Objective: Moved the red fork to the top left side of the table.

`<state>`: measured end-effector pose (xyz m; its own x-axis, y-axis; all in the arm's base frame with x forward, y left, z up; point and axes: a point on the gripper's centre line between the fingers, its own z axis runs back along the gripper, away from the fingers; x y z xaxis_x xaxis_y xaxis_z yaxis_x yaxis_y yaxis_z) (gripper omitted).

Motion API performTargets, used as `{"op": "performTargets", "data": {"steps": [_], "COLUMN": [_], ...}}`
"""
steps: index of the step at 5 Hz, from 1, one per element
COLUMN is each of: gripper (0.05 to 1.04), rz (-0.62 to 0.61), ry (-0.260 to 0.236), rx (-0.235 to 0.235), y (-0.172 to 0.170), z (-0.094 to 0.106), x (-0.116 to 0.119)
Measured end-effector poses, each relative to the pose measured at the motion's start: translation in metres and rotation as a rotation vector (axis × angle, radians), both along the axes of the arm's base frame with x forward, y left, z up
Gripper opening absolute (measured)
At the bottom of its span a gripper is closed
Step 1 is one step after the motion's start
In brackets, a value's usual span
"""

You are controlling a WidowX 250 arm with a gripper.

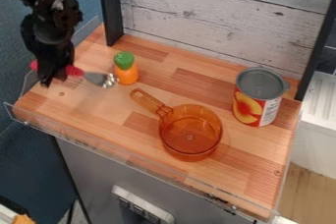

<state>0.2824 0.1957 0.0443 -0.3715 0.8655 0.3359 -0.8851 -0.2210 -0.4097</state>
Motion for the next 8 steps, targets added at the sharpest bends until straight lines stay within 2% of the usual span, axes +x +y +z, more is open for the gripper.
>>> {"op": "performTargets", "data": {"steps": [1, 2, 3, 4, 5, 6, 7, 8], "gripper": [0.364, 0.364, 0.364, 0.364, 0.364, 0.364, 0.364, 0.364], "rz": [0.105, 0.147, 0.174, 0.173, 0.118, 0.068, 0.036, 0.026], "ry": [-0.036, -0.053, -0.047, -0.047, -0.014, -0.004, -0.001, -0.003], "rx": [0.066, 0.128, 0.159, 0.161, 0.148, 0.136, 0.126, 0.096], "y": [0.020, 0.035, 0.045, 0.045, 0.037, 0.026, 0.016, 0.001], "z": [0.001, -0.002, -0.005, -0.006, -0.016, -0.019, -0.018, -0.014], "x": [0.012, 0.026, 0.034, 0.034, 0.029, 0.022, 0.018, 0.022]}}
